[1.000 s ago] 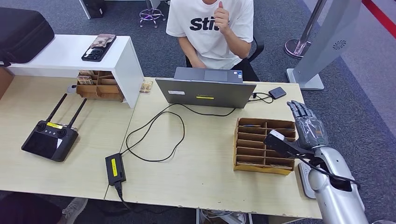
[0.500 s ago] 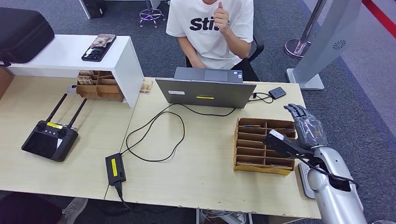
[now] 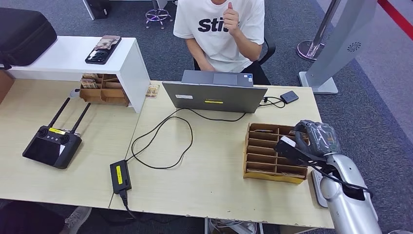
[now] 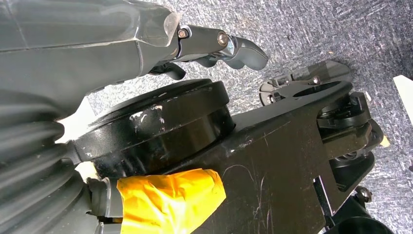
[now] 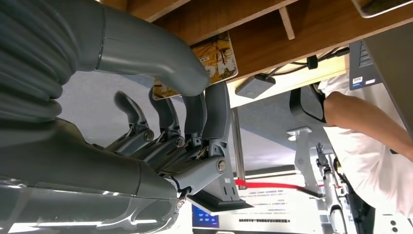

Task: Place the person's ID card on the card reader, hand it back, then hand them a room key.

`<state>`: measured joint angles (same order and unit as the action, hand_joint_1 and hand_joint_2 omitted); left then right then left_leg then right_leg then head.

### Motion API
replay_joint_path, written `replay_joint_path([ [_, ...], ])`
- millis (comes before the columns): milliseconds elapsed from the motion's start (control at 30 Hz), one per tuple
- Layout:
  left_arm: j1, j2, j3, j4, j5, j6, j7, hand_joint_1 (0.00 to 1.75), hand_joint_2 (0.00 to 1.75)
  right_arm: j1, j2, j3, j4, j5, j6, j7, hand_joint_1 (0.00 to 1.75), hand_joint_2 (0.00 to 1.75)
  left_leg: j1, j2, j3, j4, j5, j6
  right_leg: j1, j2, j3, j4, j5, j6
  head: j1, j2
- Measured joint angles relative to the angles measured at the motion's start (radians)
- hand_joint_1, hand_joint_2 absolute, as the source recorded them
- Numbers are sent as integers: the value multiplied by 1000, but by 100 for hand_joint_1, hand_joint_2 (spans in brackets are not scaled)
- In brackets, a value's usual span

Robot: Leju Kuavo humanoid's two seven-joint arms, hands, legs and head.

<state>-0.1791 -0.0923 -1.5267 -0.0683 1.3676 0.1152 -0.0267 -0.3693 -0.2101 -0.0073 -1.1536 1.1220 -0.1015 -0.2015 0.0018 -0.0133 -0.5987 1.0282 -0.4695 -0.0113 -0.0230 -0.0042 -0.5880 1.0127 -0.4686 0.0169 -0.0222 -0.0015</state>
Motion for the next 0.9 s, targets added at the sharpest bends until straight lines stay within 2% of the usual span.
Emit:
replay_joint_path([
  [500, 0, 0, 0, 0, 2, 1, 0, 0, 175, 5, 1, -1, -2, -3, 0, -3, 158, 175, 0, 0, 0, 0, 0, 0, 0, 0, 0, 0, 0, 0, 0, 0],
  [767, 0, 0, 0, 0, 7, 0, 0, 0, 175, 10, 1, -2, -6, -3, -4, -5, 173, 175, 0, 0, 0, 0, 0, 0, 0, 0, 0, 0, 0, 0, 0, 0],
  [900, 0, 0, 0, 0, 5, 0, 0, 0, 175, 9, 6, -4, -29, 20, -33, 9, 175, 175, 0, 0, 0, 0, 0, 0, 0, 0, 0, 0, 0, 0, 0, 0],
])
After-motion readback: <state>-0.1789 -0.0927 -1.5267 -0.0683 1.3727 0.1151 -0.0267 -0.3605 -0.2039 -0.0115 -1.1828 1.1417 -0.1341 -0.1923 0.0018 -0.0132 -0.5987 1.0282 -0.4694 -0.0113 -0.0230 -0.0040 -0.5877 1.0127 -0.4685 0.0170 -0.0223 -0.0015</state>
